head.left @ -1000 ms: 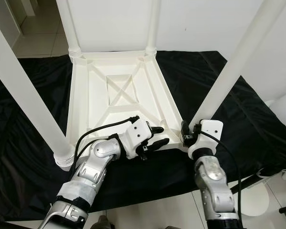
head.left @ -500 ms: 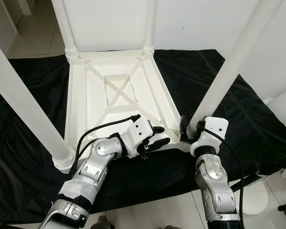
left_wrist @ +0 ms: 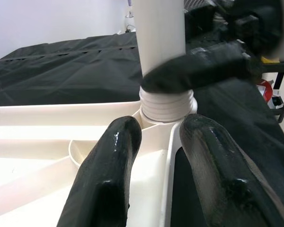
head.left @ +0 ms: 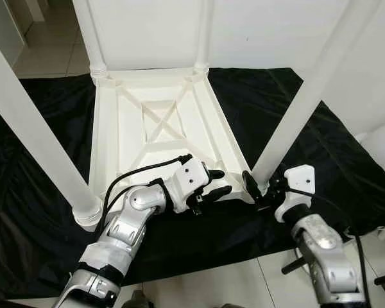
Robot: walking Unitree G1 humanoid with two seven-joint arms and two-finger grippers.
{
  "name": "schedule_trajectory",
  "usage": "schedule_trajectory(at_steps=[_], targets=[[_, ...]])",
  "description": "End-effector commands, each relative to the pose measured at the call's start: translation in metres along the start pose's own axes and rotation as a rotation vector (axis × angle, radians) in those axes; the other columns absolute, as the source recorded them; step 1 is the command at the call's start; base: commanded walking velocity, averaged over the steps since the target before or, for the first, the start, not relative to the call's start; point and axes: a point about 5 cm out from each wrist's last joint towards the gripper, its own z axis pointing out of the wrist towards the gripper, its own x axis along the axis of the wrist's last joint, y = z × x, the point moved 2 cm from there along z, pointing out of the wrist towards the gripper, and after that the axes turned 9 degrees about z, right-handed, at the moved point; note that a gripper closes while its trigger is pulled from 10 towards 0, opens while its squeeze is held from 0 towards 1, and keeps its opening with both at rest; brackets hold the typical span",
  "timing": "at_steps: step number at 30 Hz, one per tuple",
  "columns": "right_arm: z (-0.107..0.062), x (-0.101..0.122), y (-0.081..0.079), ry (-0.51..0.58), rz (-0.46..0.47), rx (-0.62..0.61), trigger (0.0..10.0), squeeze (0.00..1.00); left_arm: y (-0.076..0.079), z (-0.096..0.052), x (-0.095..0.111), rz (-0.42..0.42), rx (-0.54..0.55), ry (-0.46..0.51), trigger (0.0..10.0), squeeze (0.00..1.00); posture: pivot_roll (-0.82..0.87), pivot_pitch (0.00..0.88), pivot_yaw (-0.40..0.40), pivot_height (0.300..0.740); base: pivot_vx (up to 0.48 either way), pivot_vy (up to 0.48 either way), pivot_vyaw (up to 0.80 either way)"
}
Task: Building children table
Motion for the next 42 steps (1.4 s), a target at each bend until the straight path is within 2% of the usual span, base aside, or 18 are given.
schedule_trajectory(at_steps=[1, 9, 10, 13, 14, 15, 24, 25, 27, 28, 29, 31, 34, 40, 42], targets=[[0.004, -0.002, -0.001, -0.006, -0.002, 0.047, 10.0, 0.00, -0.001, 0.003, 0.002, 0.013, 0.029, 0.000, 10.0, 0.00, 0.00, 0.000, -0.027, 0.740, 0.000, 0.000, 0.00], [0.019, -0.005, -0.001, -0.049, -0.037, 0.168, 10.0, 0.00, 0.003, 0.002, 0.002, 0.015, 0.013, -0.005, 10.0, 0.00, 0.01, 0.000, -0.023, 0.740, 0.000, 0.000, 0.00], [0.022, -0.007, -0.002, -0.058, -0.028, 0.197, 4.8, 0.00, 0.004, 0.001, 0.002, 0.015, 0.010, -0.004, 10.0, 0.00, 0.02, 0.000, -0.028, 0.740, 0.000, 0.000, 0.00], [0.025, -0.008, -0.002, -0.064, -0.021, 0.216, 4.8, 0.00, 0.005, 0.001, 0.002, 0.015, 0.008, -0.004, 10.0, 0.00, 0.02, 0.000, -0.028, 0.740, 0.000, 0.000, 0.00], [0.026, -0.008, -0.003, -0.068, -0.021, 0.225, 1.9, 0.00, 0.005, 0.001, 0.002, 0.016, 0.007, -0.005, 10.0, 0.00, 0.02, 0.000, -0.031, 0.740, 0.000, 0.000, 0.00], [0.028, -0.010, -0.003, -0.071, -0.021, 0.234, 0.0, 0.00, 0.006, 0.002, 0.003, 0.017, 0.008, -0.005, 10.0, 0.00, 0.03, 0.000, -0.033, 0.740, 0.000, 0.000, 0.00], [0.028, -0.016, -0.006, -0.084, 0.013, 0.265, 0.0, 0.00, 0.006, -0.001, 0.002, 0.012, 0.022, -0.013, 10.0, 0.00, 0.04, 0.003, -0.041, 0.740, 0.000, 0.000, 0.00], [0.028, -0.017, -0.005, -0.082, 0.012, 0.248, 3.5, 0.00, 0.006, -0.002, 0.002, 0.012, 0.021, -0.013, 10.0, 0.00, 0.03, 0.006, -0.040, 0.740, 0.000, 0.000, 0.00], [0.029, -0.018, -0.002, -0.084, 0.009, 0.213, 3.5, 0.00, 0.007, -0.002, 0.002, 0.012, 0.021, -0.014, 10.0, 0.00, 0.03, 0.006, -0.040, 0.740, 0.000, 0.000, 0.00], [0.031, -0.021, 0.004, -0.097, 0.007, 0.152, 10.0, 0.00, 0.007, -0.002, 0.002, 0.012, 0.020, -0.015, 10.0, 0.00, 0.03, 0.007, -0.040, 0.740, 0.000, 0.000, 0.00], [0.031, -0.021, 0.004, -0.097, 0.007, 0.152, 10.0, 0.00, 0.007, -0.002, 0.002, 0.012, 0.020, -0.015, 10.0, 0.00, 0.03, 0.007, -0.040, 0.740, 0.000, 0.000, 0.00], [0.032, -0.025, 0.006, -0.097, 0.049, 0.063, 10.0, 0.00, 0.009, -0.002, 0.001, 0.012, 0.016, -0.019, 10.0, 0.00, 0.03, 0.013, -0.036, 0.740, 0.000, 0.000, 0.00], [0.030, -0.024, -0.007, -0.050, 0.090, -0.049, 10.0, 0.00, 0.012, 0.000, 0.002, 0.012, 0.003, -0.017, 10.0, 0.00, 0.02, 0.015, -0.034, 0.740, 0.000, 0.000, 0.00], [0.029, -0.023, -0.014, -0.031, 0.112, -0.129, 10.0, 0.00, 0.013, 0.000, 0.002, 0.009, 0.003, -0.015, 10.0, 0.00, 0.02, 0.019, -0.029, 0.740, 0.000, 0.000, 0.00], [0.026, -0.021, -0.023, -0.009, 0.166, -0.260, 10.0, 0.00, 0.012, 0.000, 0.002, 0.011, 0.004, -0.015, 10.0, 0.00, 0.01, 0.019, -0.028, 0.740, 0.000, 0.000, 0.00]])
